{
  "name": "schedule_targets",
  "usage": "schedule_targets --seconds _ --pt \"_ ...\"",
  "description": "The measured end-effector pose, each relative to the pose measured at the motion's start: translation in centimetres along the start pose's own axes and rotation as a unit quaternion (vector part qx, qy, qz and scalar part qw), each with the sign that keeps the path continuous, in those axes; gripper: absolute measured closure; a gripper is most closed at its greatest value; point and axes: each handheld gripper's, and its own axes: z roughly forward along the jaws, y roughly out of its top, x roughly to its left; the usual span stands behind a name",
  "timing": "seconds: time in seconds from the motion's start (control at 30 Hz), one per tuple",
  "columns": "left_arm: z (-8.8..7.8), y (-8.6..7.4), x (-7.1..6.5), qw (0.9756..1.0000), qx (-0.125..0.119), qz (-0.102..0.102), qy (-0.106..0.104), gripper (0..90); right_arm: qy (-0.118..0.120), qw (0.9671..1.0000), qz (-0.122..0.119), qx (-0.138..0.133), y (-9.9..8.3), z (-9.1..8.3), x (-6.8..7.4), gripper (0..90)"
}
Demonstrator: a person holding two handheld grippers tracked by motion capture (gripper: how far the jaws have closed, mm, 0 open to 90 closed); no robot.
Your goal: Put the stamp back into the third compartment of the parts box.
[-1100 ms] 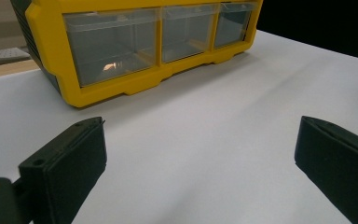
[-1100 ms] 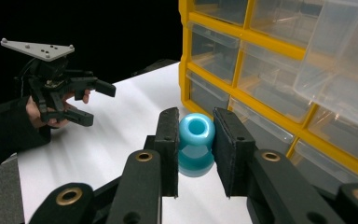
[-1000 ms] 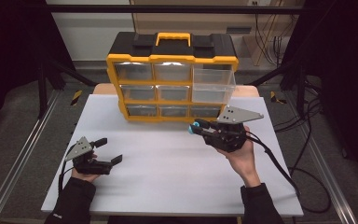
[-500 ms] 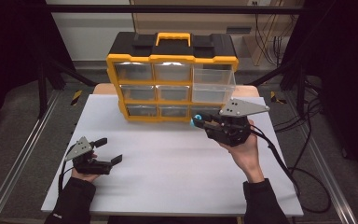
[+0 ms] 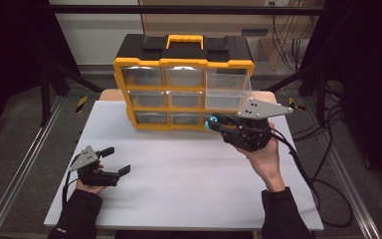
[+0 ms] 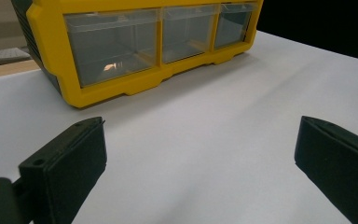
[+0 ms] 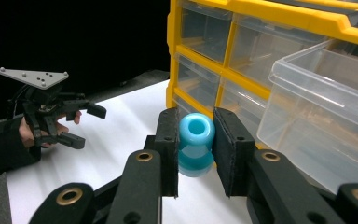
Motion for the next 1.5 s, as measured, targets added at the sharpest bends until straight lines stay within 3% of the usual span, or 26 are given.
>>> schedule_targets --seconds 1.5 --pt "-0.1 0.0 0.0 1.0000 -0.002 -0.001 0.001 2.0 -0.035 0.9992 -0.018 -0.011 3.7 -1.2 -0.8 72.6"
